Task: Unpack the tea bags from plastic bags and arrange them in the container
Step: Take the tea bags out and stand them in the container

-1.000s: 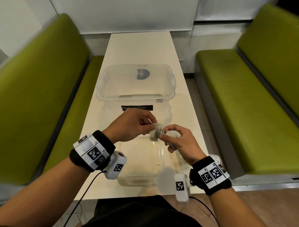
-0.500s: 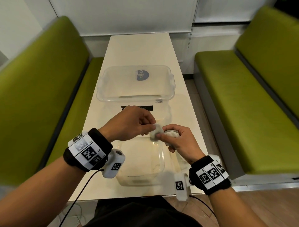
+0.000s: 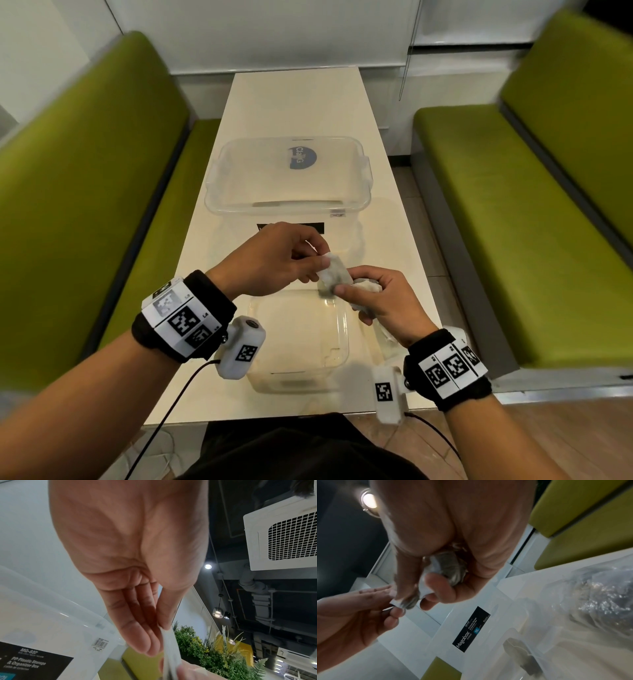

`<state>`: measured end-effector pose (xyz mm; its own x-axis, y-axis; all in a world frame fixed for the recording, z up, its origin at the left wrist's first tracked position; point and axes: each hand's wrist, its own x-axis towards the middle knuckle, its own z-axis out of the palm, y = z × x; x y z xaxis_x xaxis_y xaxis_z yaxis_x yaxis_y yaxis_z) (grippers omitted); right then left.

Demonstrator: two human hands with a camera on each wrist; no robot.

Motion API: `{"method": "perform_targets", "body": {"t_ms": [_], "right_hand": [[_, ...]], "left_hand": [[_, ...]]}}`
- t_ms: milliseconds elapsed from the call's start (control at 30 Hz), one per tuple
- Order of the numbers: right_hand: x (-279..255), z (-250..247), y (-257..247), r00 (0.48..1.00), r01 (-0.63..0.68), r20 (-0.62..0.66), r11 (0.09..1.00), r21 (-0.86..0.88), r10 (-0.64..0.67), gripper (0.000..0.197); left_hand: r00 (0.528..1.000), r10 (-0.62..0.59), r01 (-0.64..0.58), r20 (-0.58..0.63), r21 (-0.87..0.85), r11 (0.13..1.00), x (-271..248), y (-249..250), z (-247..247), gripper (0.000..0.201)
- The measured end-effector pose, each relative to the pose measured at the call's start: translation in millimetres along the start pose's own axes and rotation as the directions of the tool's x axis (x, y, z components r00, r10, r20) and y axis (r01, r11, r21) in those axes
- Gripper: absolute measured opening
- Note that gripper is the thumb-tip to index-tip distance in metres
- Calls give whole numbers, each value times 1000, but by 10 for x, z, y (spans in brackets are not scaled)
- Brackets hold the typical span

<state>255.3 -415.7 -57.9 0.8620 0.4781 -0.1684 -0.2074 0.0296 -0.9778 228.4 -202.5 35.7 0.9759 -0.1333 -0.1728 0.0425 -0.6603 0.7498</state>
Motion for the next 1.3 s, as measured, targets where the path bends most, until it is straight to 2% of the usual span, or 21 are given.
{"method": "perform_targets", "body": {"t_ms": [167, 267, 367, 533, 667, 967, 1300], "right_hand": [[28, -25, 66, 1000, 10, -24, 999, -50, -11, 15], [38, -57, 110, 1000, -20, -25, 997, -79, 18, 18], [51, -132, 192, 995, -74, -79, 990, -124, 65, 20], [41, -250, 280, 979, -133, -169, 987, -94, 116, 15], [36, -297, 321, 966, -172, -205, 984, -46, 159, 17], [31, -325, 303, 964, -171, -210, 985, -2, 166, 16], [28, -340, 317, 957, -198, -222, 980, -27, 187, 14]], "left_hand": [[1000, -8, 9, -22, 36, 999, 22, -28, -4, 14], [998, 7, -1, -60, 106, 994, 50, -72, -4, 11], [996, -3, 21, -92, 188, 982, 109, -167, 12, 6], [999, -48, 36, 16, 444, 895, 274, -462, 162, 9], [992, -98, 33, 84, 570, 821, 430, -657, 402, 6], [992, -103, 39, 79, 578, 815, 743, -854, 817, 8], [995, -102, 69, 23, 592, 803, 898, -1002, 941, 3]]}}
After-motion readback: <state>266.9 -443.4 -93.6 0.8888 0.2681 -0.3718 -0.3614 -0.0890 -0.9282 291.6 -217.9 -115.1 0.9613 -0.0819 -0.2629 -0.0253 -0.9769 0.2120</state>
